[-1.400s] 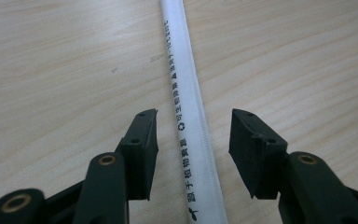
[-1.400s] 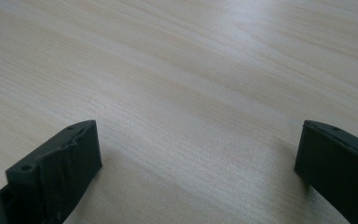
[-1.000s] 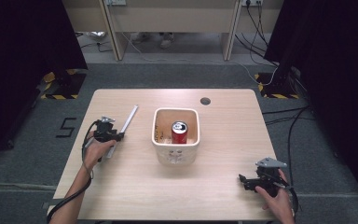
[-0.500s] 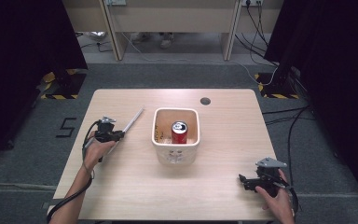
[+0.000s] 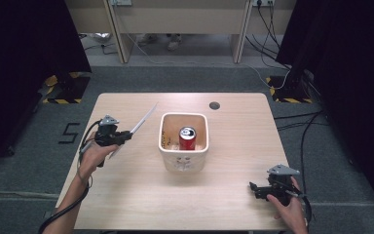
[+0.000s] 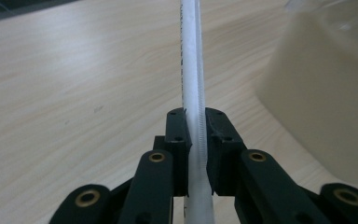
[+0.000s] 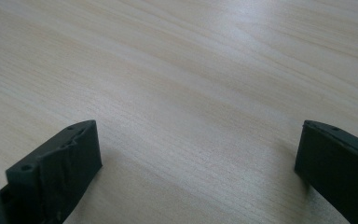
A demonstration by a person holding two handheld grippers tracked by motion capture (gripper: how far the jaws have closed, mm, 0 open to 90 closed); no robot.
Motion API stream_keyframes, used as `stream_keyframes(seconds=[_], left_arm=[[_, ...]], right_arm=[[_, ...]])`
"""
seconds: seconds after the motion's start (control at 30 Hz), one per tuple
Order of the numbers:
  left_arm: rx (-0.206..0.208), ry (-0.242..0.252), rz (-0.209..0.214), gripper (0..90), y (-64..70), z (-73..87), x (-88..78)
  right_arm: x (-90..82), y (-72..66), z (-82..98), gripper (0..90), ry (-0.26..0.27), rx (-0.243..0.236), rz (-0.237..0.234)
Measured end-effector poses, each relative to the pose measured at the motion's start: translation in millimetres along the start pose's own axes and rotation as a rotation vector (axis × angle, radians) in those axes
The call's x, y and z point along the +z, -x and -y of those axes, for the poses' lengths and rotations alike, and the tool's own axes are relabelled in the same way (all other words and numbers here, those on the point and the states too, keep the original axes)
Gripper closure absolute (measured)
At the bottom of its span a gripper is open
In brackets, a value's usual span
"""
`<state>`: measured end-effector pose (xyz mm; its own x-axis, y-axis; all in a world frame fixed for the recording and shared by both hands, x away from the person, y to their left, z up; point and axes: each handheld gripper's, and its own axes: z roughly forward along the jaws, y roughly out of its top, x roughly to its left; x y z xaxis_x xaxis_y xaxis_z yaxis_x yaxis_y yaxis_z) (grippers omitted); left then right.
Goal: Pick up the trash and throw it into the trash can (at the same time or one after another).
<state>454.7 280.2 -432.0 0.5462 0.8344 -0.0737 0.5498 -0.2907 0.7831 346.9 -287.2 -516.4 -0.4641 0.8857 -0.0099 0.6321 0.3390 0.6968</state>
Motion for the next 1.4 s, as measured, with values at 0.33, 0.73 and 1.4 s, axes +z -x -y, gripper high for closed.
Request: stream_keyframes(seconds=[0.33, 0.73, 1.4], left_arm=[[0.046, 0.054, 0.087, 79.7, 20.8, -27.6, -25.4], [0.08, 0.088, 0.136, 79.7, 37.5, -56.9, -32.2], [0.158, 0.097, 0.214, 79.6, 77.6, -100.9, -23.9]], right_arm=[[-0.1, 0.1, 0.0, 0.3, -0.001, -0.001, 0.0], [0.1, 0.0, 0.0, 0.3, 0.001, 0.0, 0.0], [-0.1, 0.0, 0.0, 0.3, 0.001, 0.001, 0.0]])
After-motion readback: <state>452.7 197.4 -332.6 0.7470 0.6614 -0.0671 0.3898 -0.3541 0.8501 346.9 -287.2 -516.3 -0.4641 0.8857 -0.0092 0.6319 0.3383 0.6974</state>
